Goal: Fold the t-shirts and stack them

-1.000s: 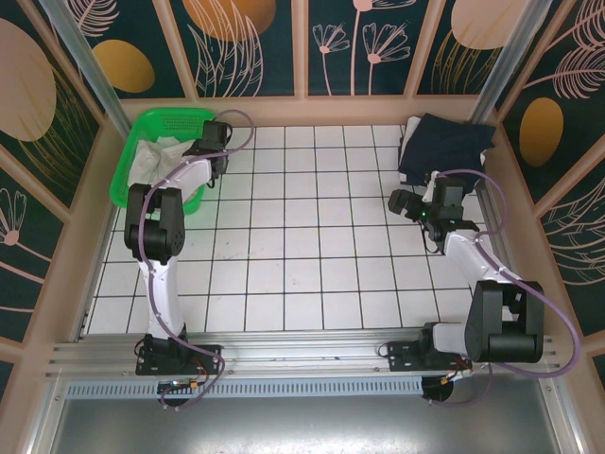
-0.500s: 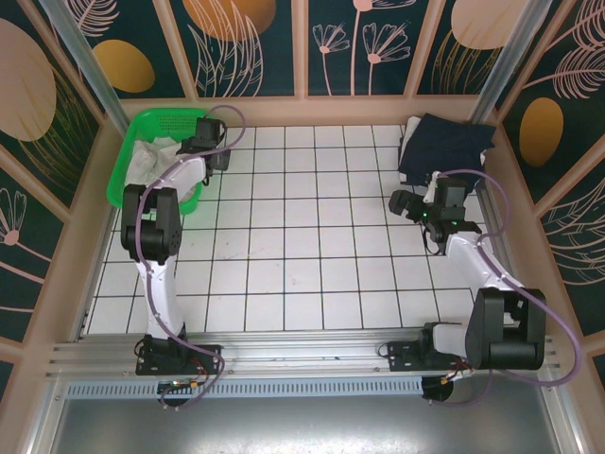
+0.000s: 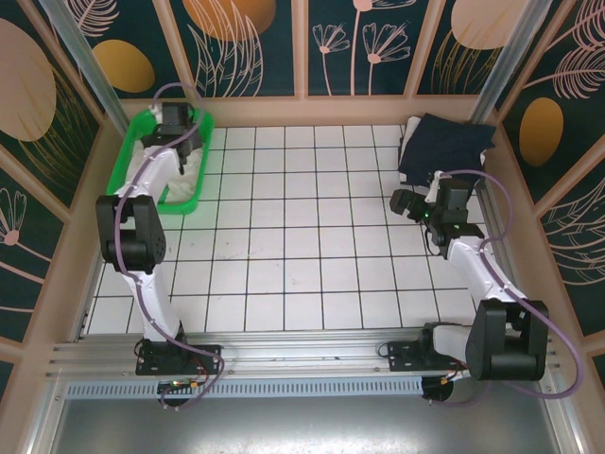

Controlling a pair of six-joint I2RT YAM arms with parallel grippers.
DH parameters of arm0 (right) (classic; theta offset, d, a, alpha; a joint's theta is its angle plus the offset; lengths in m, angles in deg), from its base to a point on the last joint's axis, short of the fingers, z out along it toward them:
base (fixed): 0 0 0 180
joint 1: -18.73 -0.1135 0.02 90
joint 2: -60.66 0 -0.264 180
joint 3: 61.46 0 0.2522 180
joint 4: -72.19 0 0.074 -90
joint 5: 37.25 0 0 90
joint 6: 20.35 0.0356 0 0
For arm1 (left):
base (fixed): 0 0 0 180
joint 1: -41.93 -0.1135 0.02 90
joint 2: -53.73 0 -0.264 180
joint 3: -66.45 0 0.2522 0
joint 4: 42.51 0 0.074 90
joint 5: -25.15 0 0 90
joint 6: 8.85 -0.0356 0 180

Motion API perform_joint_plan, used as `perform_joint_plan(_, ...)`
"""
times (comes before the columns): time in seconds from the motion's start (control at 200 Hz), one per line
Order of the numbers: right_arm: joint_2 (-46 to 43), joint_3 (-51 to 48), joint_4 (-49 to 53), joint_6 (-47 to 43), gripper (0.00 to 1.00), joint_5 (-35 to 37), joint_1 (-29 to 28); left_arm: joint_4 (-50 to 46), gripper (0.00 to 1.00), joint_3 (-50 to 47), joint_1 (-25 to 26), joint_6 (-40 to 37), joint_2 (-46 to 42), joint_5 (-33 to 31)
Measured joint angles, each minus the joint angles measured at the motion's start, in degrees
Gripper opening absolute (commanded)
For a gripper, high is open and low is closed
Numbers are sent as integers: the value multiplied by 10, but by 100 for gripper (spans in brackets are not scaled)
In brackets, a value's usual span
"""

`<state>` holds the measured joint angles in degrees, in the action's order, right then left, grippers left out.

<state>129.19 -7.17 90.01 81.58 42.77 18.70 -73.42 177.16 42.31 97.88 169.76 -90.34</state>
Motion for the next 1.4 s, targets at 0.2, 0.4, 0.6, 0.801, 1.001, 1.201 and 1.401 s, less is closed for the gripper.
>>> perform_joint_plan(0.2,-32,-16,0,0,99,0,0,-53,92,122,-38,18,136,20)
perform_joint_plan(0.4,-40,-17,0,0,99,0,0,-82,85,156,-36,18,220,63)
perform_joint_plan(0.6,-41,-20,0,0,99,0,0,-101,35,200,-38,11,233,81)
perform_joint_plan(0.801,-41,-21,0,0,99,0,0,-116,12,201,-38,5,224,90)
perform_joint_plan(1.001,-41,-21,-2,0,99,0,0,-141,0,198,-35,5,121,64)
perform_joint_plan(1.201,-43,-28,-9,0,99,-6,0,-101,0,167,-20,4,-100,32)
perform_joint_plan(1.401,-44,-30,-12,0,99,-16,0,0,0,130,45,-17,-282,70)
